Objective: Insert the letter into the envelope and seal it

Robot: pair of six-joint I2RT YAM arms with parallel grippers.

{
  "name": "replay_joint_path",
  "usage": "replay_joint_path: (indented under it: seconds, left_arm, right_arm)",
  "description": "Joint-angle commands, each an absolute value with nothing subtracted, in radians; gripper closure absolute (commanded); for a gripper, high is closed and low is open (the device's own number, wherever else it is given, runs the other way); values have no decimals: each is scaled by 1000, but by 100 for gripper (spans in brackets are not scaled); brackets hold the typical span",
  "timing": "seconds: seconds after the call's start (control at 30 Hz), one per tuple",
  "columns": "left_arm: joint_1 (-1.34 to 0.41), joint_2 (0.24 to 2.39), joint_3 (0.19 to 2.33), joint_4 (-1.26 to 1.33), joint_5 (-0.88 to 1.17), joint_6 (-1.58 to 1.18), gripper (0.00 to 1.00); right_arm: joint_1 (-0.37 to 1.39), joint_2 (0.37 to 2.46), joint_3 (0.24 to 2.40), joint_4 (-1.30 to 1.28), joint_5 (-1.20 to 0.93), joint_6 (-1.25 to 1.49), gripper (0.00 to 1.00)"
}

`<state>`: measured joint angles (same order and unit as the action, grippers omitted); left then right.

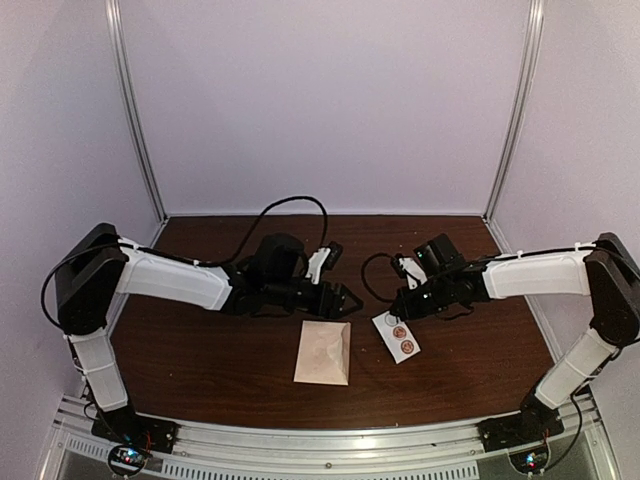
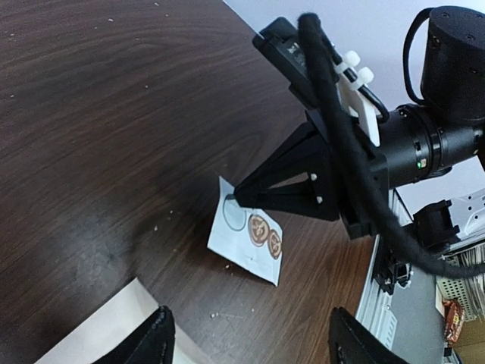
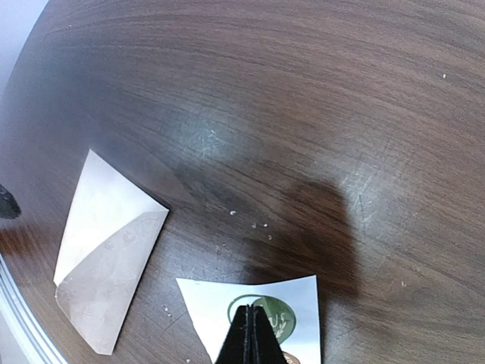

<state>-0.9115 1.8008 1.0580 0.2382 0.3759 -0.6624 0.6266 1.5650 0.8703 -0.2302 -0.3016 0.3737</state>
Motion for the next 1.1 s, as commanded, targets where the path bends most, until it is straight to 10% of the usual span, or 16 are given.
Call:
replay_joint_path:
  seconds: [0.0, 1.07]
  left_arm:
    - [-926, 1921, 1158, 325, 428, -683, 31]
    - [-935, 2193, 1324, 359, 511, -754, 69]
  right_arm:
    - [643, 1537, 850, -175, -322, 387, 100]
    - [656, 1540, 844, -148, -344, 393, 100]
